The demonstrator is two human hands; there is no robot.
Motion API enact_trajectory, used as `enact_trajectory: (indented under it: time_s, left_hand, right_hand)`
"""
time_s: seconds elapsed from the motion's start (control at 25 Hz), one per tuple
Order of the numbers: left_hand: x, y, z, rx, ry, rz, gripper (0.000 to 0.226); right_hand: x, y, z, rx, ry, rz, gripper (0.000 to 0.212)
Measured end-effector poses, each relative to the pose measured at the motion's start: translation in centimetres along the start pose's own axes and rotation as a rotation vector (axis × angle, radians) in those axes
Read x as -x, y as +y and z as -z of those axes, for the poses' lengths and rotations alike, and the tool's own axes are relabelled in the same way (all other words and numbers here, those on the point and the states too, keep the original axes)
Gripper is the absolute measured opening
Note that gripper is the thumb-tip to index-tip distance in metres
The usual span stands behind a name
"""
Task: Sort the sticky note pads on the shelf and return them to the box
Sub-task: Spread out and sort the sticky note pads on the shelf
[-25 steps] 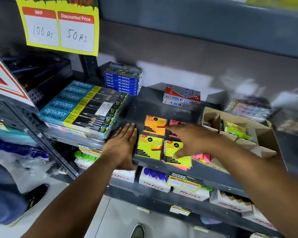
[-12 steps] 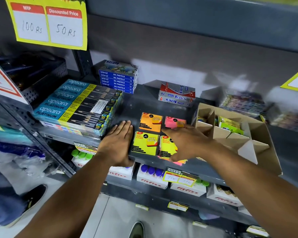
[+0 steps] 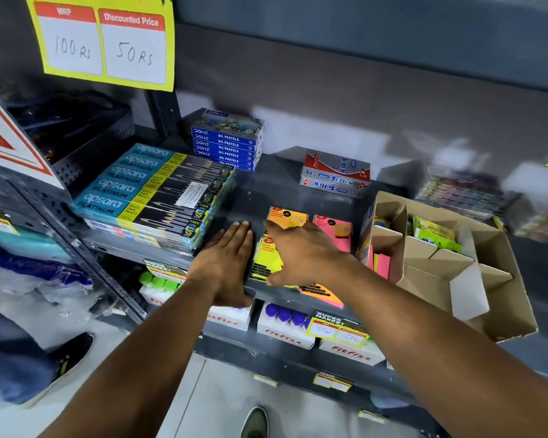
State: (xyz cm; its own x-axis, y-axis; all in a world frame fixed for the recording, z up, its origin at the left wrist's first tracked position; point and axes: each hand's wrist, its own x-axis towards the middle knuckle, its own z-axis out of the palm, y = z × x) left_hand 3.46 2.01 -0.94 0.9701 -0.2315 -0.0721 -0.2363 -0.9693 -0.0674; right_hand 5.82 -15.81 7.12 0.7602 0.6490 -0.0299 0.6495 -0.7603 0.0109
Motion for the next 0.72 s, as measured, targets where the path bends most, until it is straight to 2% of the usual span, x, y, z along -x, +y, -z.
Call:
enact_trajectory:
  time_s: [0.2,0.32,0.4,0.48,0.64,0.72]
  left_hand:
    - [0.0,0.0,-0.1,0.003,0.010,0.004,0.138]
    - [0.0,0.0,0.0,0.011,0.014,0.007,0.138]
    - [0.0,0.0,0.1,0.006,0.017,0.006,0.138]
    - [0.2,0.1,0.1,-0.006,0.027,0.000,0.137]
    - [0.4,0.0,0.3,-0.003,0.040,-0.012,0.141]
    - [0.5,0.0,0.4,0.007,0.033,-0.020,0.142]
  right_hand:
    - [-0.3,-0.2,-1.0,0.006,-0.001,0.001,0.099]
    - [-0.3,-0.6,-0.8,-0.010,-0.022,0.004,0.104]
    - [0.1,0.1,0.3,-0.054,0.004,-0.030,0.112]
    - [1.1,2.1,1.8,-0.080,0.022,-0.086,0.110]
    - [4.3,4.6,2.2,0.100,-0.219,-0.054,0.096]
    - [4.9,4.7,1.4,0.129,-0.246,-0.050,0.095]
